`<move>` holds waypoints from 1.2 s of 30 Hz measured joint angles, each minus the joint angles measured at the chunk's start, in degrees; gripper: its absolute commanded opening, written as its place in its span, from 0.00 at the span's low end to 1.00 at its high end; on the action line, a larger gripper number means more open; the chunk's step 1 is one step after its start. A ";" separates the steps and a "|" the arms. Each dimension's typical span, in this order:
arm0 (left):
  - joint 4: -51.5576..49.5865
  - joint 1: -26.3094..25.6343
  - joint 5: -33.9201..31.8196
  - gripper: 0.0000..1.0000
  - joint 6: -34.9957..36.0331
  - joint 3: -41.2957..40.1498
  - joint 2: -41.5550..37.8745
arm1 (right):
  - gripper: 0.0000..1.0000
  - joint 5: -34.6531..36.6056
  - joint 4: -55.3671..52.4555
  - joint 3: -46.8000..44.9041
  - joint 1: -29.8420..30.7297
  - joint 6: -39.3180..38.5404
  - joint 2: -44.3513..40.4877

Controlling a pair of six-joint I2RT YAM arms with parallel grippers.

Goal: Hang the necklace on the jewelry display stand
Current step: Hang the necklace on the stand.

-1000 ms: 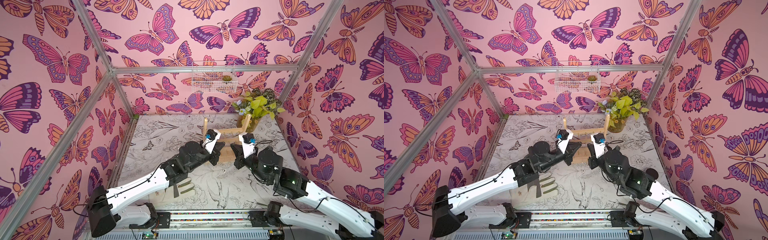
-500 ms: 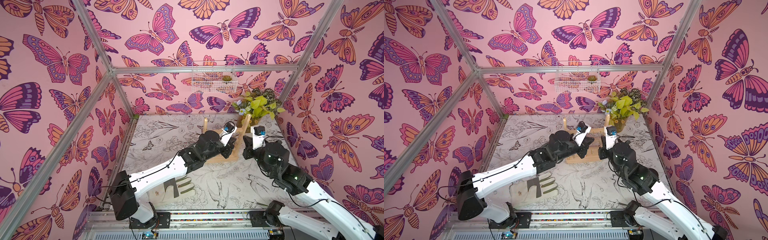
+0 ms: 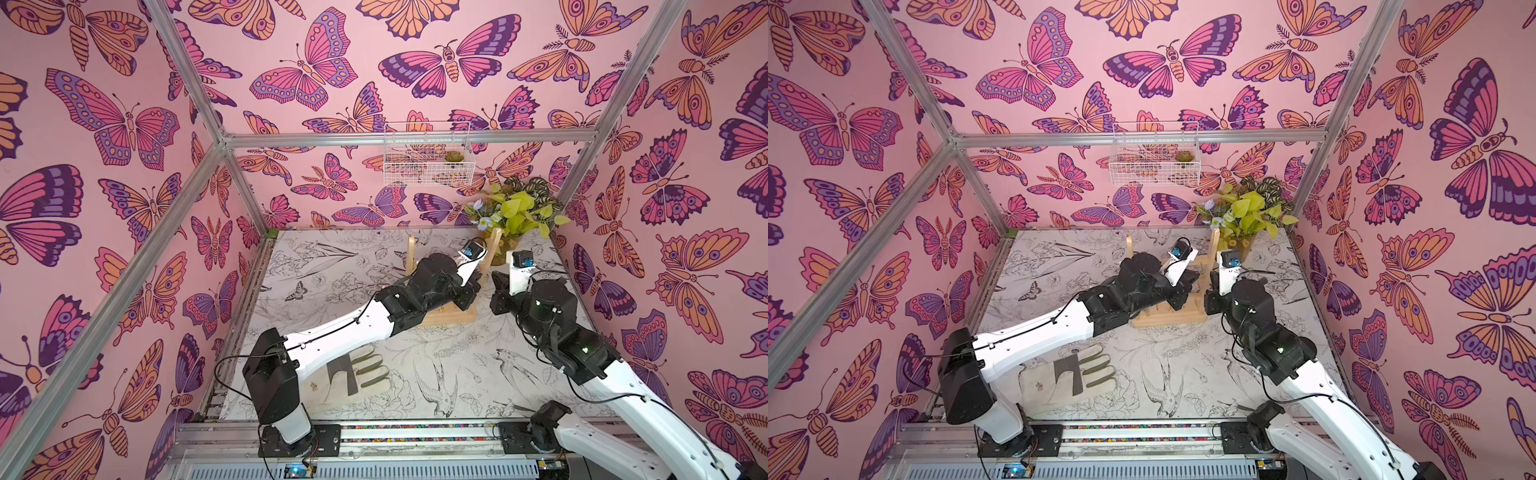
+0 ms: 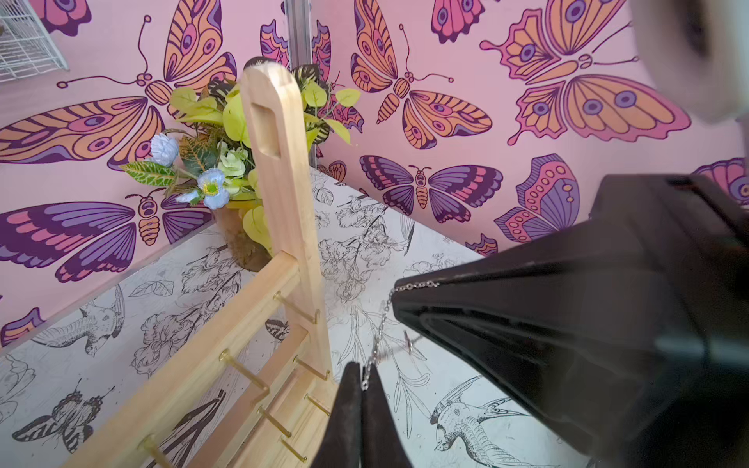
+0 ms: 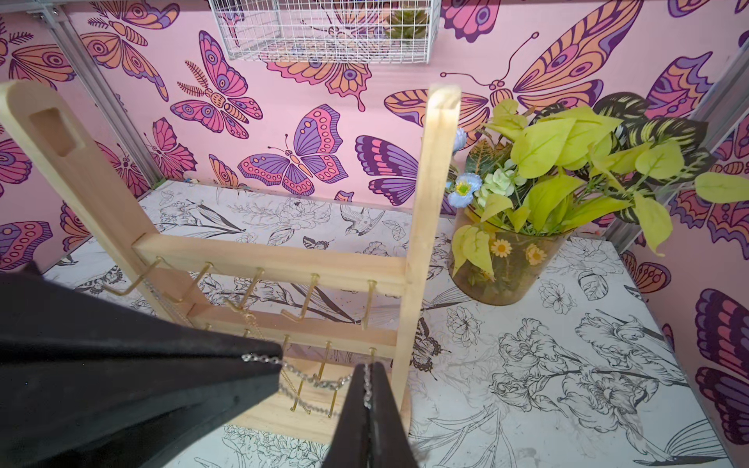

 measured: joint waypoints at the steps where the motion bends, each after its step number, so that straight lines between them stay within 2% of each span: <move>1: -0.13 0.00 -0.04 0.00 0.02 0.50 0.44 | 0.00 -0.44 0.28 -0.13 -0.59 0.13 0.04; 10: -1.05 0.00 -1.05 0.00 0.31 2.56 2.49 | 0.00 -4.02 3.23 -0.24 -4.68 1.57 1.01; 27: -2.01 0.79 -2.38 0.00 0.42 4.28 3.37 | 0.00 -7.61 6.14 -0.24 -6.84 2.12 5.49; 36: -1.99 0.85 -1.64 0.00 0.42 4.81 3.37 | 0.00 -8.83 6.40 -0.24 -7.04 2.58 4.76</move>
